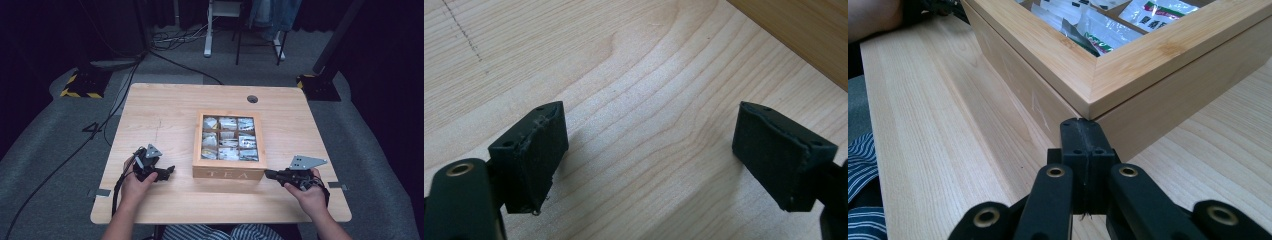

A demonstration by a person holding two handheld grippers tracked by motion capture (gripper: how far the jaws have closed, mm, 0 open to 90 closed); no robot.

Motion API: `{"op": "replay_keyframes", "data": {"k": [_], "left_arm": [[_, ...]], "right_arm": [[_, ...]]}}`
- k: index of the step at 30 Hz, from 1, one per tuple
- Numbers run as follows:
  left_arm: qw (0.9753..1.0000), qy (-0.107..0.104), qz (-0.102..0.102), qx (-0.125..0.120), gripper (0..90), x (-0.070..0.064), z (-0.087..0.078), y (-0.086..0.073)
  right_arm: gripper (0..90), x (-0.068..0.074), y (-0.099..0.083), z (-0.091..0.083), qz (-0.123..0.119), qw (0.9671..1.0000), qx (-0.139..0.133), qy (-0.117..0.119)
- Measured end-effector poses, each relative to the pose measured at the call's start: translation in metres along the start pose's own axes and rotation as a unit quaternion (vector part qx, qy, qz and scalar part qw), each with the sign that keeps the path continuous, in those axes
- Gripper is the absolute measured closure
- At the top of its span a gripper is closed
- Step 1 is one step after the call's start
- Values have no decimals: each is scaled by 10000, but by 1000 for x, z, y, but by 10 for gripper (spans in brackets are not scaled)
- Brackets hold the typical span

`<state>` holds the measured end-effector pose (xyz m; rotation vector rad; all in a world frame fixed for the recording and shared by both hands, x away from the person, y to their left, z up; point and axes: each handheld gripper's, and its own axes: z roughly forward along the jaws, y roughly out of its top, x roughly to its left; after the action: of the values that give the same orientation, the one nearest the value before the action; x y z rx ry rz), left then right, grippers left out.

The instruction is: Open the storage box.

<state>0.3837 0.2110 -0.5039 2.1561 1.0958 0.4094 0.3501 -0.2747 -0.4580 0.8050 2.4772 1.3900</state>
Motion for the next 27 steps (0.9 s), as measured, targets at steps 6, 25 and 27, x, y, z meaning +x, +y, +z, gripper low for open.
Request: {"op": "replay_keyframes", "data": {"k": [6, 25, 27], "left_arm": [[10000, 3, -5, -11, 154, 0, 0, 0], [10000, 77, -21, 12, 156, -2, 0, 0], [9999, 109, -81, 8, 155, -3, 0, 0]], "right_arm": [[900, 2, 1, 0, 75, 9999, -41, -64], [900, -2, 27, -10, 69, 9996, -270, -81], [900, -3, 31, -12, 41, 9996, -287, -73]]}}
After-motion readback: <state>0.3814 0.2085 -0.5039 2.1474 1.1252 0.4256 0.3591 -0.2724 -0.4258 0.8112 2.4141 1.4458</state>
